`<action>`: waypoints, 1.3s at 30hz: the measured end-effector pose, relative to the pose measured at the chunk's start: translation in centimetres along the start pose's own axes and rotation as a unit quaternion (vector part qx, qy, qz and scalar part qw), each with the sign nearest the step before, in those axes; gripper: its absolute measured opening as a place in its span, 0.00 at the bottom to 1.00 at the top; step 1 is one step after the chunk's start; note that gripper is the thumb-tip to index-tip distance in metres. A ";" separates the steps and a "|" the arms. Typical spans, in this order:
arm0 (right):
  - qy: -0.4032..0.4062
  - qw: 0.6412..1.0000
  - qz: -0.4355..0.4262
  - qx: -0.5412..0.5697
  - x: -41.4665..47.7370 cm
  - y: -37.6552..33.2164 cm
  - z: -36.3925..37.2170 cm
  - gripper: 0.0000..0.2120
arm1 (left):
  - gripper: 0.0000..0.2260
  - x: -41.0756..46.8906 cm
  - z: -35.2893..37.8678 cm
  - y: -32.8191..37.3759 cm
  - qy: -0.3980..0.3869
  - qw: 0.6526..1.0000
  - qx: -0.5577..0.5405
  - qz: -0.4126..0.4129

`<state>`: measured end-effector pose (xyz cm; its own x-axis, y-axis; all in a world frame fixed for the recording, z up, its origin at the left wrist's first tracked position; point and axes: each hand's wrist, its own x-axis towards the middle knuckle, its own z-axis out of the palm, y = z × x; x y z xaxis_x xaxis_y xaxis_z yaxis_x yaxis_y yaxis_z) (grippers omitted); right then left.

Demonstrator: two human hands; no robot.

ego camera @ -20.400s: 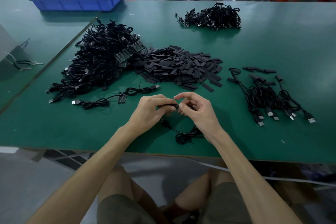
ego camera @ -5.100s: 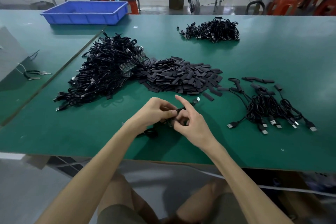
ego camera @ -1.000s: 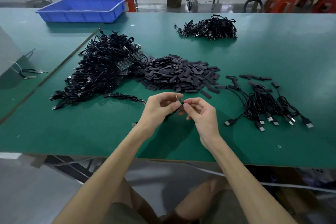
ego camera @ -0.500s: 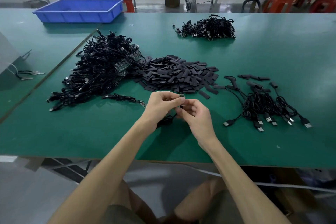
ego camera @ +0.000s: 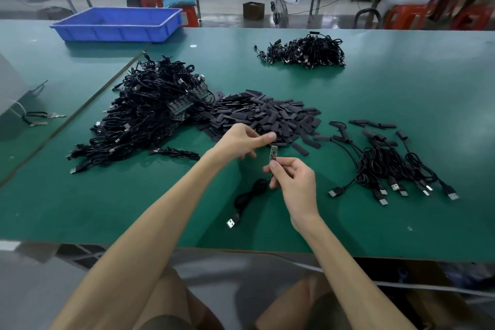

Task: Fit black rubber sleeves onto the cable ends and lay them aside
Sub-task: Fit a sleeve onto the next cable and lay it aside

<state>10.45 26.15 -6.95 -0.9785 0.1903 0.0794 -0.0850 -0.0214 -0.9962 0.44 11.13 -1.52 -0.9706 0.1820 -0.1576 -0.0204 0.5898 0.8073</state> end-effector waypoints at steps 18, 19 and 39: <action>-0.024 0.999 -0.001 0.024 -0.1 0.1 0.0 0.04 | 0.11 -2.5 -1.1 -1.2 -0.001 0.999 -0.042 -0.032; -0.029 0.999 -0.003 0.025 -0.1 0.1 0.0 0.03 | 0.11 -3.2 -1.1 -1.7 -0.025 0.993 -0.110 -0.020; -0.110 0.993 -0.013 -0.041 -0.8 -0.7 0.0 0.07 | 0.11 -6.2 0.6 -4.7 -0.058 0.900 -0.432 0.018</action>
<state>11.32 25.99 -6.31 -0.9943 -0.0293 0.1021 -0.1038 0.0632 -0.9926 6.73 7.69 -4.71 -0.9435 0.3000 -0.1405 -0.2173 -0.2401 0.9461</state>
